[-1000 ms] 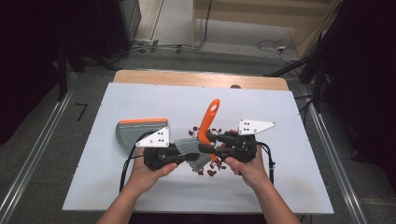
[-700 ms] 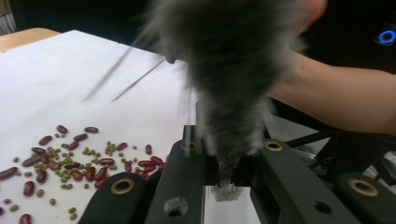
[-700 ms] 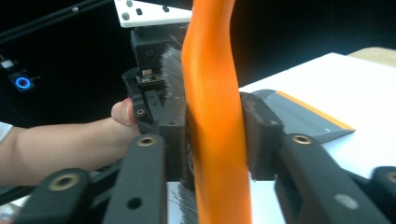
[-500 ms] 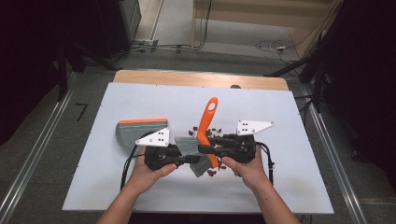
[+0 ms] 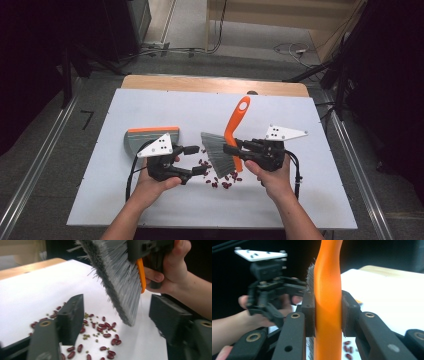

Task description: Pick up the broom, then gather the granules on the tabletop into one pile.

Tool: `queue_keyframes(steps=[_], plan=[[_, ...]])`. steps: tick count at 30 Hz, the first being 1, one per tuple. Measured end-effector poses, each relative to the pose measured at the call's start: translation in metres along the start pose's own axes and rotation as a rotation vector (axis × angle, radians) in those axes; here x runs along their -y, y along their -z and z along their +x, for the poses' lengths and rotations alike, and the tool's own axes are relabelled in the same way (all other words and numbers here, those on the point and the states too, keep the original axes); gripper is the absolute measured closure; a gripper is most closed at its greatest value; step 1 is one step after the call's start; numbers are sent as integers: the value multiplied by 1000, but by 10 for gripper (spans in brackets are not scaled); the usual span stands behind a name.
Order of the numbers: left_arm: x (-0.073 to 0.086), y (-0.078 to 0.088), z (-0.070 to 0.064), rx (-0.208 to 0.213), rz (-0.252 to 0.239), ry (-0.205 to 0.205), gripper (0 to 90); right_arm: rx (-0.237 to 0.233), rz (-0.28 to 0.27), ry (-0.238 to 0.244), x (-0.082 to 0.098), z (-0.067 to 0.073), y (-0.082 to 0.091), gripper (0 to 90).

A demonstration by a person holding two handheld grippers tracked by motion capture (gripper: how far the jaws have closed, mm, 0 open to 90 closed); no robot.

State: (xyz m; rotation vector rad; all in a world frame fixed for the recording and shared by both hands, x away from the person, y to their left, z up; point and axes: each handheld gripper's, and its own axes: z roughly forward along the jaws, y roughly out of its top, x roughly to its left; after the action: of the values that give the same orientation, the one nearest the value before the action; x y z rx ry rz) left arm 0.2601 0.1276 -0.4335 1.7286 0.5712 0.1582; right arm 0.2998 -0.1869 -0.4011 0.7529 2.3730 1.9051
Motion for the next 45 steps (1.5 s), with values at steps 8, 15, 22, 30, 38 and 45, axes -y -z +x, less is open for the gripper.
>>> queue_keyframes(steps=[8,15,22,30,38,45], plan=[[6,15,5,-63,-14,48,58,93,-4,-29,3,-10,8,683],[13,37,10,-135,-45,61,0,182,21,-18,2,-16,15,682],[14,52,15,-185,-66,64,0,263,24,-27,3,-25,25,683],[27,73,23,-249,-84,86,0,355,32,-78,5,-45,45,683],[35,85,22,-301,-62,75,0,410,53,-117,7,-61,56,683],[42,98,19,-326,-54,65,0,417,115,-157,0,-75,57,683]])
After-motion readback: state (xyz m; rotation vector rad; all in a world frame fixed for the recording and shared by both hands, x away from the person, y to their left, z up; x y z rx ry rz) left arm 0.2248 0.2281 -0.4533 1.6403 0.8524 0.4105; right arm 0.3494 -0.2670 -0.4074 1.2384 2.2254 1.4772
